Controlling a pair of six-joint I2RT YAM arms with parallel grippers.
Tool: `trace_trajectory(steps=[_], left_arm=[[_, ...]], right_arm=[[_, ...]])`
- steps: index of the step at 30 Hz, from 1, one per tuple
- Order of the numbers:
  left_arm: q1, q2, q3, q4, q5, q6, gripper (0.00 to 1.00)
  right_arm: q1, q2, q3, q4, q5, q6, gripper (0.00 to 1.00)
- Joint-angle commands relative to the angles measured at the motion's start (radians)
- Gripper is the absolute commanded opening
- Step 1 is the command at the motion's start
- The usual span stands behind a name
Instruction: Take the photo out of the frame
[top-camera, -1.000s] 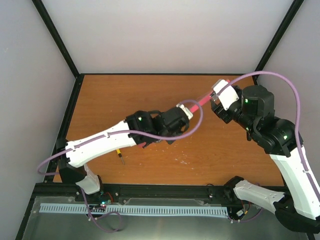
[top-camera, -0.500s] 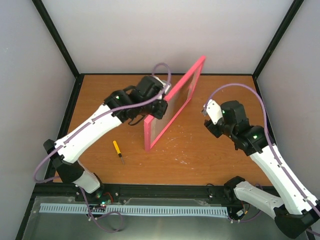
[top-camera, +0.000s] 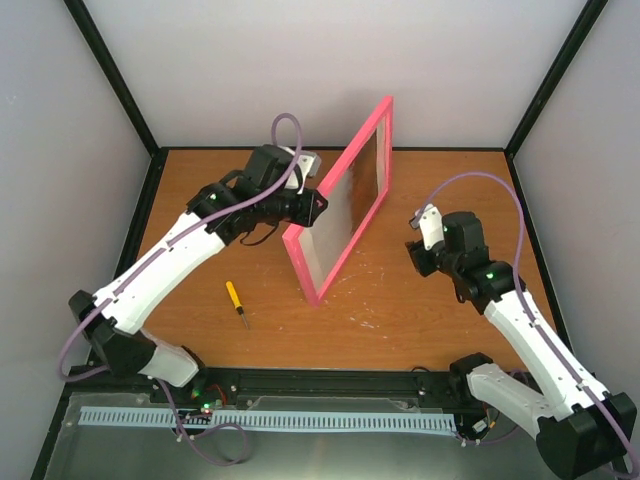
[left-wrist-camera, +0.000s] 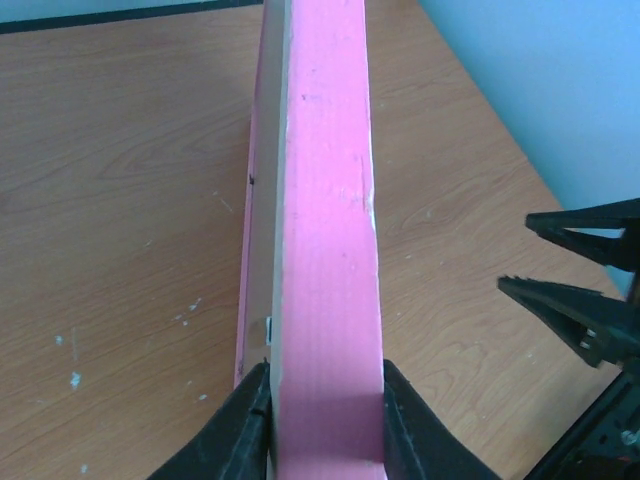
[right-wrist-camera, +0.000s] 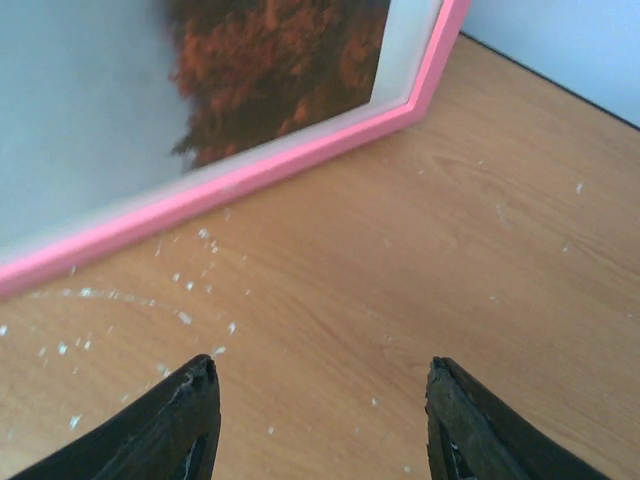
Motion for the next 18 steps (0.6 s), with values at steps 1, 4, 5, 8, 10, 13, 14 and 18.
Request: trace_trajectory(steps=[1, 4, 5, 8, 10, 13, 14, 18], left_arm=[[0.001, -0.054, -0.149, 0.290, 0.095, -0.121, 0.01], [0.000, -0.085, -0.214, 0.380, 0.096, -0.163, 0.01], [0.000, -0.088, -0.224, 0.395, 0.090, -0.174, 0.01], [0.001, -0.108, -0.267, 0.443, 0.076, -0.218, 0.01], [0.001, -0.131, -0.320, 0.501, 0.072, -0.254, 0.01], [0.000, -0.161, -0.398, 0.571, 0.061, -0.307, 0.01], [0.001, -0.173, -0.422, 0.590, 0.057, -0.322, 0.01], [0.001, -0.230, -0.530, 0.689, 0.020, -0.397, 0.01]], right_arm=[[-0.067, 0.022, -0.066, 0.178, -0.070, 0.081, 0.56], [-0.082, 0.076, -0.039, 0.163, -0.078, 0.075, 0.56], [-0.087, 0.073, -0.045, 0.167, -0.081, 0.075, 0.56], [-0.091, 0.056, -0.074, 0.186, -0.100, 0.074, 0.56], [-0.092, 0.060, -0.073, 0.183, -0.095, 0.073, 0.56], [-0.095, 0.070, -0.073, 0.185, -0.092, 0.071, 0.56], [-0.096, 0.074, -0.072, 0.184, -0.093, 0.070, 0.56], [-0.115, 0.109, -0.058, 0.184, -0.026, 0.078, 0.56]])
